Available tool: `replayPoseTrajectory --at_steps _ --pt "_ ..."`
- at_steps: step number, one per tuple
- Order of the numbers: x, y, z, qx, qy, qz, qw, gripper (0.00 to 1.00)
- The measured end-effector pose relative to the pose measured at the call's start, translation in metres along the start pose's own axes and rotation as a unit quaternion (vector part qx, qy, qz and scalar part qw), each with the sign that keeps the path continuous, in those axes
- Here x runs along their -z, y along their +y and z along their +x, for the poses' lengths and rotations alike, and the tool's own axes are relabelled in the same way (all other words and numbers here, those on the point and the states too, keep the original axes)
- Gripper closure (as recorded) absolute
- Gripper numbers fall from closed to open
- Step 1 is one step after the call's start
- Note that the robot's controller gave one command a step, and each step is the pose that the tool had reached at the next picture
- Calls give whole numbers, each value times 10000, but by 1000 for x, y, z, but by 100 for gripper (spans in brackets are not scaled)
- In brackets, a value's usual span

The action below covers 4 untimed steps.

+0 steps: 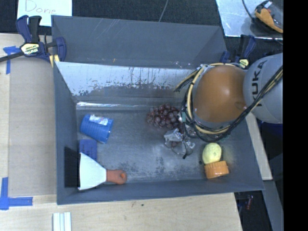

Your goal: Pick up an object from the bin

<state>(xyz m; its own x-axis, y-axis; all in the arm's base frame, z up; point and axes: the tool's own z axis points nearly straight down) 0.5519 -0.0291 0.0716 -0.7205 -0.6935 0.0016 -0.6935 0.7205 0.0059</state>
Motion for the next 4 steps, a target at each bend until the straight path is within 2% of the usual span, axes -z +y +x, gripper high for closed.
replayPoseTrajectory --at_steps 1,2,4 --pt "0 0 0 -5 1 -3 10000 100" --pt "35 1 1 -18 9 -14 10000 100" --pt "79 1 0 -45 -14 2 10000 100"
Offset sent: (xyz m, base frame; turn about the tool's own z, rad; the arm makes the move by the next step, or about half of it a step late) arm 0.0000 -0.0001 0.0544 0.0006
